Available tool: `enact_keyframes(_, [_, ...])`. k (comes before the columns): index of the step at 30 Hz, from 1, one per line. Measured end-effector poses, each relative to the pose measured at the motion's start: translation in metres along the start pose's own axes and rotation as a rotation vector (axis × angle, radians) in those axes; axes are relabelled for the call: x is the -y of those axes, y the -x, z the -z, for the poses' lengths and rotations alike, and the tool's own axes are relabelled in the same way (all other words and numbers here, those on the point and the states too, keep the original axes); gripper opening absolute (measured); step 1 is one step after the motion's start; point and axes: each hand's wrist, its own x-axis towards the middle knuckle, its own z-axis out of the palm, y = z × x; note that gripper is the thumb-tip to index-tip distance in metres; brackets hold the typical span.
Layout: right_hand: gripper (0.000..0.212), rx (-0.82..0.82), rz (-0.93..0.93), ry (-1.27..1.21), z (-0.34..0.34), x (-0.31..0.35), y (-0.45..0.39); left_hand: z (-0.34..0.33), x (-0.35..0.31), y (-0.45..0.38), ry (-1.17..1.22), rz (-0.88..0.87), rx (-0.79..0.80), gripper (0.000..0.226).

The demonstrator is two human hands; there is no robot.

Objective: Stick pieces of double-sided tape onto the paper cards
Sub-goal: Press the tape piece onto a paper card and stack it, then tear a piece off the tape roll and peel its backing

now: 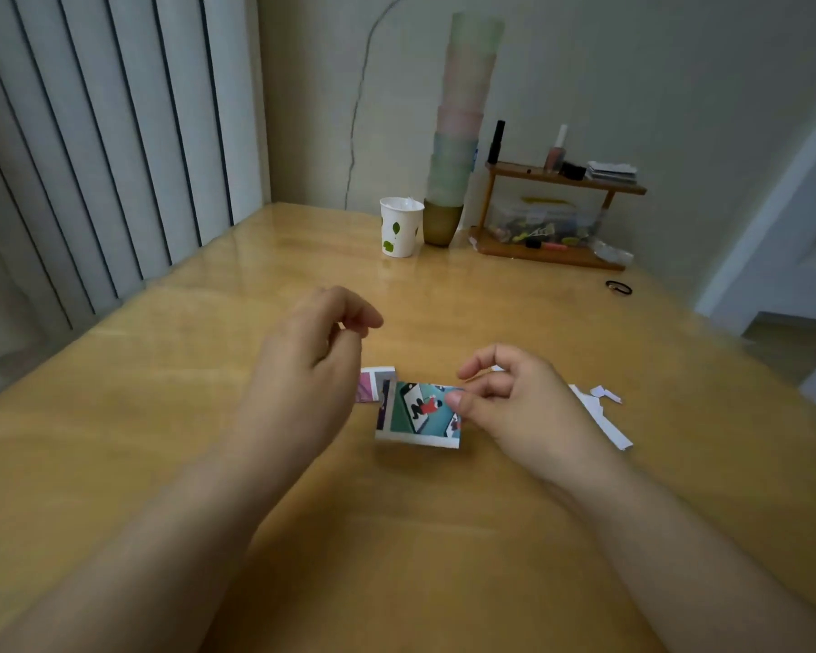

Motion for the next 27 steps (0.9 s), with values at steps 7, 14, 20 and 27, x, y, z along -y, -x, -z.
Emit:
enact_keyframes(7, [0.033,0.011,0.007,0.065,-0.022,0.010,-0.018,0.005,0.001,0.000,0.360,0.037,0.172,0.048])
enact_keyframes(14, [0.046,0.063,0.341,0.150,-0.002,0.024,0.012,0.007,-0.010,0.006,0.722,0.111,0.501,0.032])
enact_keyframes(20, [0.024,-0.121,0.449,0.169,-0.006,0.007,0.013,0.004,-0.007,0.009,0.727,0.121,0.576,0.037])
enact_keyframes(27, [0.025,-0.283,0.607,0.193,0.010,0.003,0.018,-0.004,-0.005,0.011,0.511,0.090,0.604,0.020])
